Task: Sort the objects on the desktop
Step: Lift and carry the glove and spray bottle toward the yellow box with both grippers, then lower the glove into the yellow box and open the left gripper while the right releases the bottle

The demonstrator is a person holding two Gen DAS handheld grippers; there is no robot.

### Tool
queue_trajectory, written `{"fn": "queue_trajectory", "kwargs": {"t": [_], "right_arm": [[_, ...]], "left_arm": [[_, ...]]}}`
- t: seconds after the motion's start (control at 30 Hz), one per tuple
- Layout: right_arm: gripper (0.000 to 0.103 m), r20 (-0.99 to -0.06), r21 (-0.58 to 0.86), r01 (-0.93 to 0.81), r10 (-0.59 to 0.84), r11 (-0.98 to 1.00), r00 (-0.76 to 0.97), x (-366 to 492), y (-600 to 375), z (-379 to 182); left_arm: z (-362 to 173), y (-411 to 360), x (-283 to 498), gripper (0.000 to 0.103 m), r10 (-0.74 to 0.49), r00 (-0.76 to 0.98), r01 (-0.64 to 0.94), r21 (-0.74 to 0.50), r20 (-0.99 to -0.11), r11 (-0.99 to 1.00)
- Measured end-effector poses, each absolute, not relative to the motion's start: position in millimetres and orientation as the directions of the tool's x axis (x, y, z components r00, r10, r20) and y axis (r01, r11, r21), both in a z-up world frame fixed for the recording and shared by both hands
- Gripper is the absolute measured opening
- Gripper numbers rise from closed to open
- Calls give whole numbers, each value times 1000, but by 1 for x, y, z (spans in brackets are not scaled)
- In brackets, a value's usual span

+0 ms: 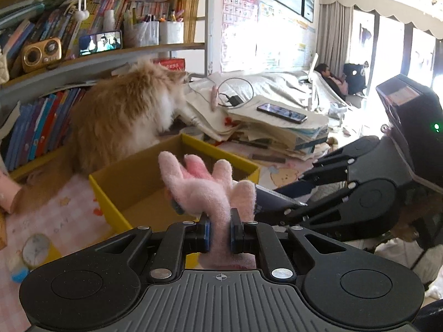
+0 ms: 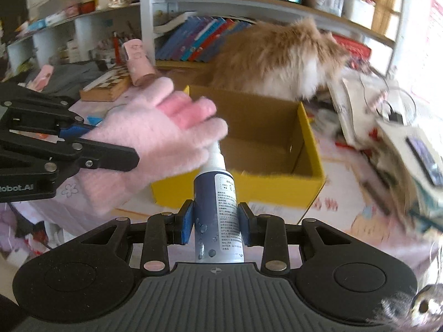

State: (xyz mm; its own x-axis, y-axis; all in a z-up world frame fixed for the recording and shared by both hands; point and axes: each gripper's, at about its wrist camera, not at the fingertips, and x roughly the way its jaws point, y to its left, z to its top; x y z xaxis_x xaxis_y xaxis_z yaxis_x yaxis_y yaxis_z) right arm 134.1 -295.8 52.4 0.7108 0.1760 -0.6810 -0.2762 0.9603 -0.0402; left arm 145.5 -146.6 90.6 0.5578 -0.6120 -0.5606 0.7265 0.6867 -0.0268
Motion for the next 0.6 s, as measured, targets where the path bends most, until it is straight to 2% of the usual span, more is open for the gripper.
{"fn": "queue_trajectory", "kwargs": {"t": [0.23, 0.3, 0.6], "right_arm": [[31, -672, 10, -335, 254, 942, 695, 178, -323, 75], [31, -673, 18, -344, 266, 939, 690, 192, -328, 79], [31, -726, -70, -455, 267, 888, 634, 252, -327, 81]], "left_arm": [[107, -151, 179, 11, -568, 592, 665, -52, -572, 745], [109, -152, 188, 11, -540, 618, 644, -27, -571, 765], [100, -178, 230, 12, -448, 659, 598, 60, -604, 799]]}}
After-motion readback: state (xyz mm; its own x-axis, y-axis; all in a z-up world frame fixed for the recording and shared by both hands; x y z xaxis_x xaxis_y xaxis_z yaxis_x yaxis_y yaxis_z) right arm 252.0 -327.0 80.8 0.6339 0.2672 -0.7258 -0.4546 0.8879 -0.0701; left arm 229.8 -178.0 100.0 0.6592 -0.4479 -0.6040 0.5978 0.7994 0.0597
